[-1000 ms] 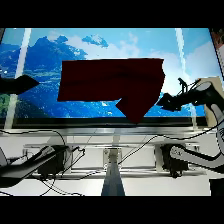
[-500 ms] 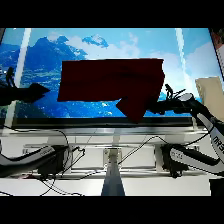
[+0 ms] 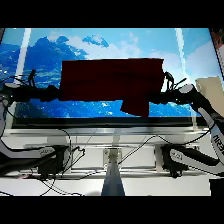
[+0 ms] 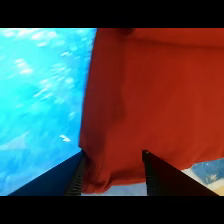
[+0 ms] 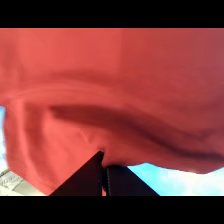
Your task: Fold the clothes and pants, and hang the long-sleeved shirts on hangers.
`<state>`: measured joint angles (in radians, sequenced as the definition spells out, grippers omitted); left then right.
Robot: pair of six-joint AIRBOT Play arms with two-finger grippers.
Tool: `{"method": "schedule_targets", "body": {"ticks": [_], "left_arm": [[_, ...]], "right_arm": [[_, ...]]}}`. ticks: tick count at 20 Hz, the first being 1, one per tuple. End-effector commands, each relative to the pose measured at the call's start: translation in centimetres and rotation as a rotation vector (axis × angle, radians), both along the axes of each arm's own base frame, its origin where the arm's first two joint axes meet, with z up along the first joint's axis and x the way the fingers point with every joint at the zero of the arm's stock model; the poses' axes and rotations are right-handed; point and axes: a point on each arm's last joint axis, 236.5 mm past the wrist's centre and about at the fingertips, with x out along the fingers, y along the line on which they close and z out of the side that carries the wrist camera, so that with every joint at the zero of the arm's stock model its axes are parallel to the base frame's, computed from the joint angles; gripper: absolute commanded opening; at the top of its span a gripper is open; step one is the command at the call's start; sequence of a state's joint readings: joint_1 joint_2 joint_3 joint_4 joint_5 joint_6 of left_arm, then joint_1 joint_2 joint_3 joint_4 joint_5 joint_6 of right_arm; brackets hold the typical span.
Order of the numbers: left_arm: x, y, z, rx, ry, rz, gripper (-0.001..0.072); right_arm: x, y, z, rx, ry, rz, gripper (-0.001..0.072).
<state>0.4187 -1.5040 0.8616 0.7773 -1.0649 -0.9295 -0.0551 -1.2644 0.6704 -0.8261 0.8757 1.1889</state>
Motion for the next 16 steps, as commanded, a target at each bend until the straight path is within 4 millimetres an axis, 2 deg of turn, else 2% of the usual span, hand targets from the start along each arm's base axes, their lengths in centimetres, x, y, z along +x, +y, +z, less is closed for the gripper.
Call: {"method": "schedule_targets", "body": {"ticks": [1,2,5,7,9,11,14,16], "left_arm": [[-0.1,-0.6,-1.2,0.056,-0.003,-0.060,0.0206],[-0.6,-0.6,-1.4,0.065,0.011,-0.086,0.0024],[-1.4,-0.9,-1.1,0.056,0.030,-0.125,0.0016],[-0.9,-0.8,0.3,0.054,0.006,-0.142,0.0015],[0.2,-0.5,3.0,0.079,-0.064,-0.153,0.0015],[0.9,-0.3,6.2,0.121,-0.148,-0.154,0.0015],[0.1,0.2,10.2,0.209,-0.239,-0.184,0.0015],[0.0,0.0,12.8,0.231,-0.306,-0.170,0.0015]], "right_arm": [[1.2,-0.1,2.6,-0.021,-0.072,0.040,0.0009],[1.6,-0.3,3.5,-0.037,-0.104,0.049,0.0009],[2.0,-1.0,6.6,-0.086,-0.198,0.084,0.0009],[2.0,-1.4,9.0,-0.122,-0.265,0.109,0.0009],[1.6,-1.4,11.7,-0.151,-0.353,0.148,0.0009],[0.4,-1.1,13.8,-0.169,-0.418,0.204,0.0008],[-2.6,-0.3,14.8,-0.152,-0.389,0.278,0.0009],[-3.7,0.4,15.4,-0.120,-0.382,0.294,0.0009]]}}
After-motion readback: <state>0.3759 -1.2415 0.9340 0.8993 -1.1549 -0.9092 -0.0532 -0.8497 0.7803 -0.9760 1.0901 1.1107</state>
